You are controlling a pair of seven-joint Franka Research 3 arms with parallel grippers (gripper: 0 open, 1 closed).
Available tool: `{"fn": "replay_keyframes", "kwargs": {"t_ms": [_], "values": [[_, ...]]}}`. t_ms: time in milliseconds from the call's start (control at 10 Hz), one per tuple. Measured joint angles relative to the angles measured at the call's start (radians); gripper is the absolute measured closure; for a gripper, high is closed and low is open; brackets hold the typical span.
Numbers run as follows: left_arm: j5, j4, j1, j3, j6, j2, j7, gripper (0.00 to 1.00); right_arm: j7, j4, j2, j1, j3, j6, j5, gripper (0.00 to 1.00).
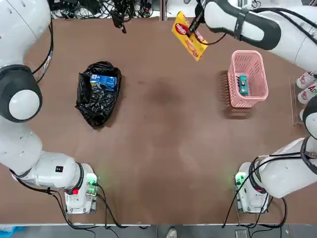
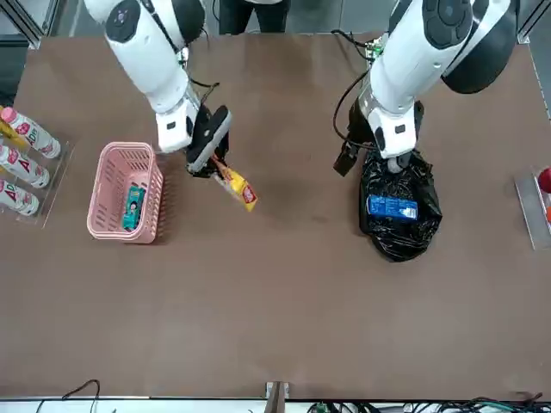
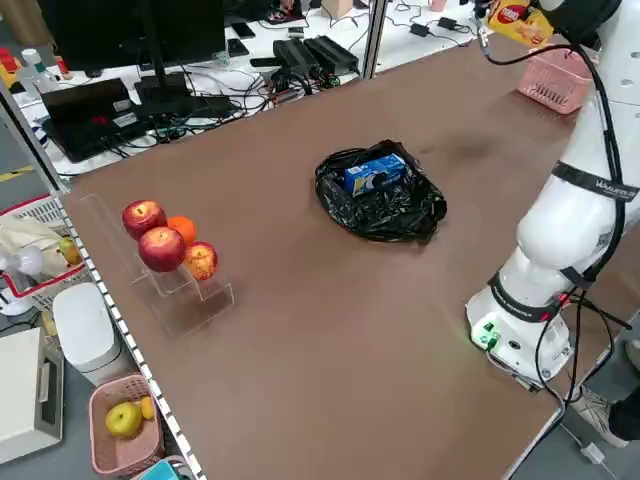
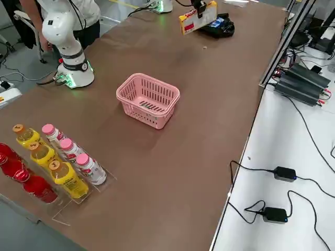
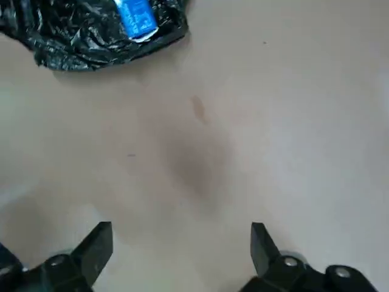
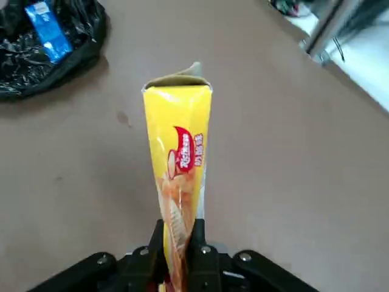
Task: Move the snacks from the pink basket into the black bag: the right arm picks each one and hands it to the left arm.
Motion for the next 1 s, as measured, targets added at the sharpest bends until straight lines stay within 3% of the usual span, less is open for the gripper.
{"fn": "replay_keyframes", "kwargs": {"t_ms": [200,700,1000], "values": [[-0.023,0.0,-0.023,-0.001,0.012,0.012,-0.049,0.0,-0.057,0.0,0.024,0.04,0.0,0.086,0.0,0.81],[-0.008,-0.001,-0.163,0.001,0.164,0.072,-0.128,0.0,-0.188,-0.001,0.085,0.148,-0.002,0.243,-0.02,0.81],[0.007,0.007,-0.176,0.002,0.177,0.087,-0.127,0.0,-0.216,-0.001,0.104,0.176,-0.004,0.293,-0.073,0.81]]}}
